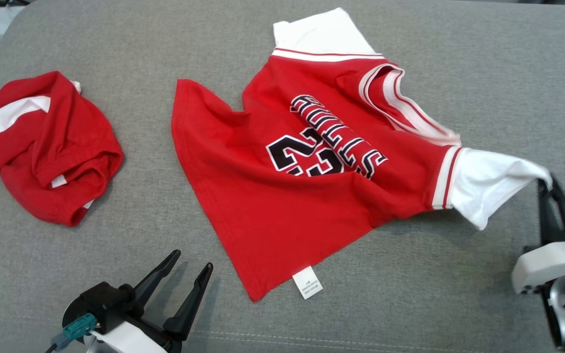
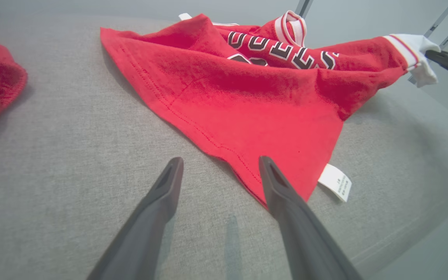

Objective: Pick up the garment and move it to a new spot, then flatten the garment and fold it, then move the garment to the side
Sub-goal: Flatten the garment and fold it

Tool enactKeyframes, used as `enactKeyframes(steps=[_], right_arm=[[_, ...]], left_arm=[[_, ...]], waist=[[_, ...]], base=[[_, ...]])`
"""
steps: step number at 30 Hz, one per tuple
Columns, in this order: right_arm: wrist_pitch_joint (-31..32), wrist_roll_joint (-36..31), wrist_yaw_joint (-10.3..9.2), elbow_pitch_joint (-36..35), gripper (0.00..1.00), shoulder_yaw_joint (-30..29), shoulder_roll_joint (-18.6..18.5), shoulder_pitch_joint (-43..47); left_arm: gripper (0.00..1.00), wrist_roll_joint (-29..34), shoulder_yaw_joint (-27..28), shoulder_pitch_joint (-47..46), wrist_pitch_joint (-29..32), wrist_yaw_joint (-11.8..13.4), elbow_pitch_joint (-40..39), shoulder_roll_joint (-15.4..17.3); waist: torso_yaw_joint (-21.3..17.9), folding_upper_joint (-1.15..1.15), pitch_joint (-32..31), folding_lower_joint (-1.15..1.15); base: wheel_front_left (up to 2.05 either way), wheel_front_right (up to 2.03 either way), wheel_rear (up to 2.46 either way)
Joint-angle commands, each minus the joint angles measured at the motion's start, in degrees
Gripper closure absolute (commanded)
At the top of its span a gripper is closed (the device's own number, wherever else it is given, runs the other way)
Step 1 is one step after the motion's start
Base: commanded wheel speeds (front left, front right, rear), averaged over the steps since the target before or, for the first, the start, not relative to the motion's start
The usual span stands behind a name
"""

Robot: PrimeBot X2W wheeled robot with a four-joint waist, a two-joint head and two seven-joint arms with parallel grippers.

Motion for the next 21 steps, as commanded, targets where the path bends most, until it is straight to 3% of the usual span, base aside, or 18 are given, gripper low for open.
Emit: enactKeyframes(steps=[1,4,6,7,14,21], right_arm=[[0.75,-1.58,0.0,-4.82,1.0,0.26,-0.56,-0.2],[2.62,-3.26,0.0,-11.71,1.0,-1.21,-0.56,1.41],[4.78,-3.1,0.0,-14.01,0.37,-1.99,-0.56,4.07],[6.31,-2.63,0.0,-14.46,0.0,-2.52,-0.56,5.83],[10.44,1.2,0.0,-14.23,0.0,-7.74,-0.56,14.41],[7.21,5.14,0.0,-11.4,0.0,-4.75,-0.56,15.64]], left_arm=[[0.0,0.29,2.35,-0.67,-0.35,-0.4,-0.69,0.89],[0.0,0.64,2.05,-0.17,-0.35,-0.4,-0.59,0.56],[0.0,0.82,1.93,0.05,-0.35,-0.4,-0.4,0.29],[0.0,0.89,1.8,0.1,-0.35,-0.4,-0.3,0.11],[0.0,1.54,1.4,0.14,-0.35,-0.4,0.19,-0.65],[0.0,1.7,1.35,-0.06,-0.35,-0.4,-0.41,-0.06]], waist=[[-1.03,0.0,-0.8,0.0],[-2.11,0.0,-1.51,0.0],[-2.58,0.0,-1.95,0.0],[-2.74,0.0,-2.17,0.0],[-3.58,0.0,-3.06,0.0],[-3.9,0.0,-3.0,0.0]], base=[[0.0,0.0,0.0],[0.0,0.0,0.0],[0.0,0.0,0.0],[0.0,0.0,0.0],[0.0,0.0,0.0],[0.0,0.0,0.0]])
